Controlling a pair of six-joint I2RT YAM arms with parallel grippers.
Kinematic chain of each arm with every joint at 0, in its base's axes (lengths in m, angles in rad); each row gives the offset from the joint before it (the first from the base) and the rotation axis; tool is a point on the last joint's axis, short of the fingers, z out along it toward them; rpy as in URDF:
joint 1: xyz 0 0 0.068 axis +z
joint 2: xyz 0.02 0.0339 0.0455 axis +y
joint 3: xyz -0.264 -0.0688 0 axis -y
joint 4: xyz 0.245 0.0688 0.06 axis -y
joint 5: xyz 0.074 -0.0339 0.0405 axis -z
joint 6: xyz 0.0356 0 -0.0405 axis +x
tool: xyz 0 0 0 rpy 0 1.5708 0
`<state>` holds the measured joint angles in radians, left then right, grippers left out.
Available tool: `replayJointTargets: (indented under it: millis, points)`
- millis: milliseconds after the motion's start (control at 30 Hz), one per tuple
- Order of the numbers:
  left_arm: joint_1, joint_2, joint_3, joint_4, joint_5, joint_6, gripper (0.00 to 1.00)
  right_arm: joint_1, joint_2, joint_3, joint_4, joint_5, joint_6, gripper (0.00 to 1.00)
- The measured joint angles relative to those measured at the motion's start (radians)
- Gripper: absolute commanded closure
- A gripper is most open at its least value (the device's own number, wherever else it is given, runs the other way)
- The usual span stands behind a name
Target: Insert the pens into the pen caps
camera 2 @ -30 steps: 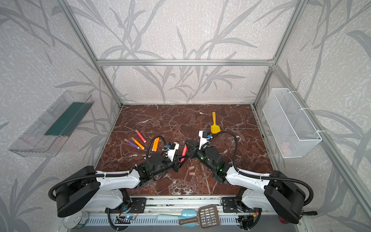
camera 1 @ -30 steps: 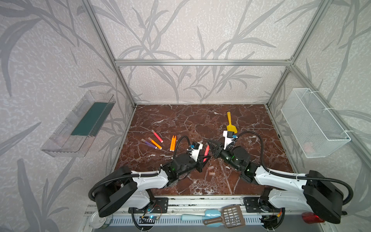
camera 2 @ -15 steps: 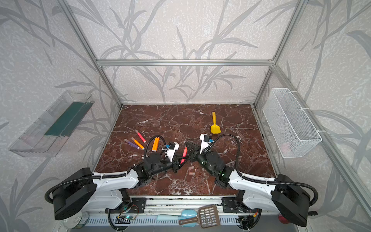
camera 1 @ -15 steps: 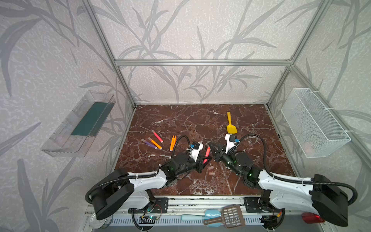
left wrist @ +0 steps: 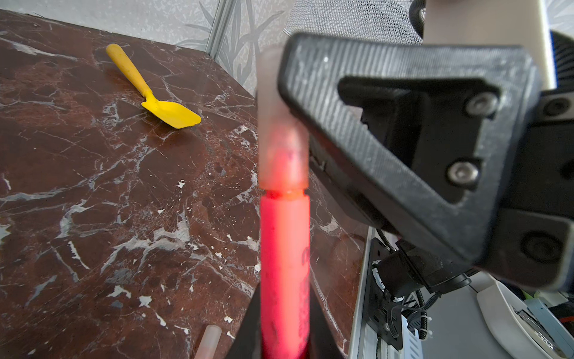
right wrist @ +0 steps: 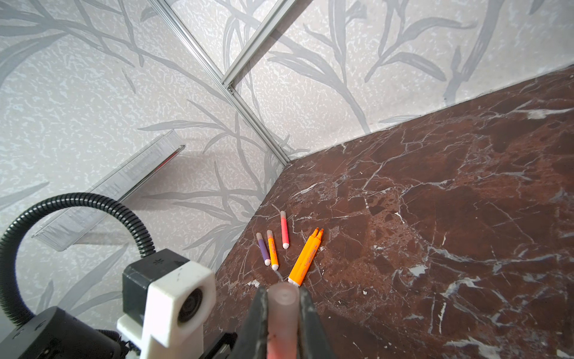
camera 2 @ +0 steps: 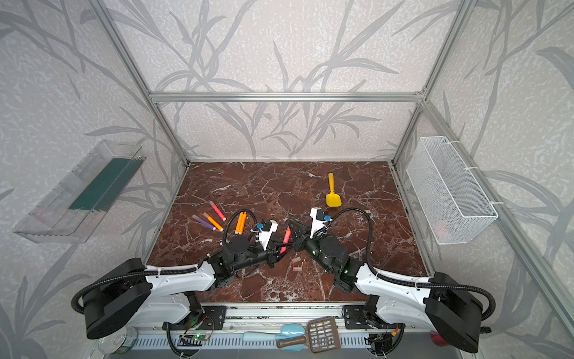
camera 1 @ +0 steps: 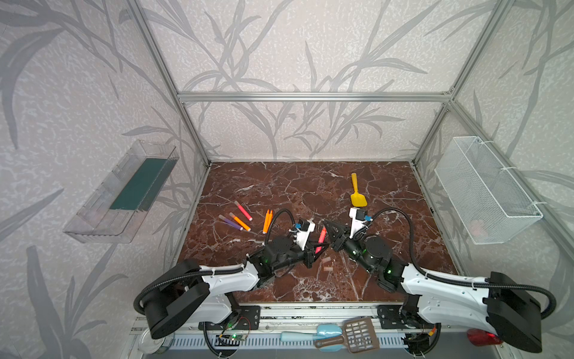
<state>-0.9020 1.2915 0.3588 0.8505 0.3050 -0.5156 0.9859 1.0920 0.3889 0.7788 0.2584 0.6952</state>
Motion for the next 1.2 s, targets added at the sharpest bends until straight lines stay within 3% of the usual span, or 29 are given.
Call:
replayJointTargets:
  millis: [200, 533, 767, 1200]
  points:
    - [0.004, -0.006, 0.0, 0.019, -0.024, 0.004, 1.0, 0.016, -0.016, -0.006, -0.044, -0.014, 0.003, 0.73]
    - [0.01, -0.034, 0.0, 0.048, -0.099, 0.024, 1.0, 0.029, -0.106, -0.05, -0.154, -0.015, -0.011, 0.64]
    - [0.01, -0.034, 0.0, 0.036, -0.097, 0.054, 1.0, 0.024, -0.201, -0.051, -0.194, 0.006, -0.053, 0.48]
    - [-0.042, -0.032, 0.001, -0.062, -0.092, 0.211, 1.0, -0.07, -0.213, -0.02, -0.233, -0.1, -0.072, 0.39]
